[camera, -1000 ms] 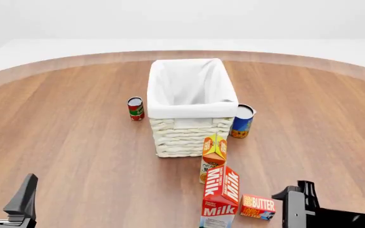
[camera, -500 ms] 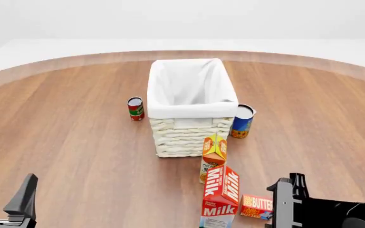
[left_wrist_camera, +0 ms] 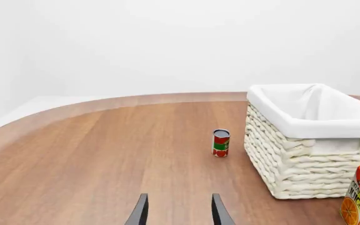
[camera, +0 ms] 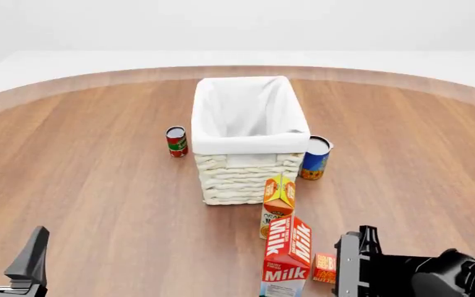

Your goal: Pick up the butter and put it in the basket.

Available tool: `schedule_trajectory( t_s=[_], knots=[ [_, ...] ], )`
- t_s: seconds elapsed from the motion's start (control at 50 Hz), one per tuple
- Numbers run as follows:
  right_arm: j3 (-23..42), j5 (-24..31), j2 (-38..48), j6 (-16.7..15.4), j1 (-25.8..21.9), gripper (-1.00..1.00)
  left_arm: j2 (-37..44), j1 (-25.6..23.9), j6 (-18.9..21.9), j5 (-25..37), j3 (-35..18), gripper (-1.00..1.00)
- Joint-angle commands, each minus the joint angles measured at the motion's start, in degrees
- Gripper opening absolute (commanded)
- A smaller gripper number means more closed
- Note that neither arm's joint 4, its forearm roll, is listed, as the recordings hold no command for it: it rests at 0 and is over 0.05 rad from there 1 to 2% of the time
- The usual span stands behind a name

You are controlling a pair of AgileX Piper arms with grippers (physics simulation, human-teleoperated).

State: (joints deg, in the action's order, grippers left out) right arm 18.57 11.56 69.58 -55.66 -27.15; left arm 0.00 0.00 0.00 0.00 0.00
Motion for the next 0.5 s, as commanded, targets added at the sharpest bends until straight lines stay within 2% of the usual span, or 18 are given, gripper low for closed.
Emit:
schedule_trajectory(
  t_s=[0.02, 0.1, 0.2, 0.3, 0.34, 0.38, 0.42, 0.44, 0.48, 0.5],
  knots=[
    [-0.3, -5.7, 6.6, 0.9, -0.3, 1.00, 0.0, 0.0, 0.0, 0.0, 0.0, 1.00],
    [-0.3, -7.0, 7.8, 1.3, -0.3, 1.00, 0.0, 0.0, 0.0, 0.0, 0.0, 1.00],
    [-1.0, -10.4, 11.2, 3.7, -2.4, 1.00, 0.0, 0.0, 0.0, 0.0, 0.0, 1.00],
    [-2.3, -16.5, 17.4, 7.4, -5.9, 1.00, 0.0, 0.0, 0.0, 0.0, 0.0, 1.00],
    [-3.0, -19.4, 20.2, 7.4, -6.1, 1.00, 0.0, 0.0, 0.0, 0.0, 0.0, 1.00],
    [-2.9, -19.9, 20.8, 8.7, -7.4, 1.00, 0.0, 0.0, 0.0, 0.0, 0.0, 1.00],
    [-2.9, -20.0, 21.1, 8.6, -7.4, 1.00, 0.0, 0.0, 0.0, 0.0, 0.0, 1.00],
    [-2.7, -19.8, 20.4, 8.0, -7.1, -1.00, 0.0, 0.0, 0.0, 0.0, 0.0, 1.00],
    [-2.8, -17.4, 17.7, 8.4, -8.3, -1.00, 0.0, 0.0, 0.0, 0.0, 0.0, 1.00],
    [-2.6, -16.8, 17.2, 7.6, -7.5, -1.00, 0.0, 0.0, 0.0, 0.0, 0.0, 1.00]
  ],
)
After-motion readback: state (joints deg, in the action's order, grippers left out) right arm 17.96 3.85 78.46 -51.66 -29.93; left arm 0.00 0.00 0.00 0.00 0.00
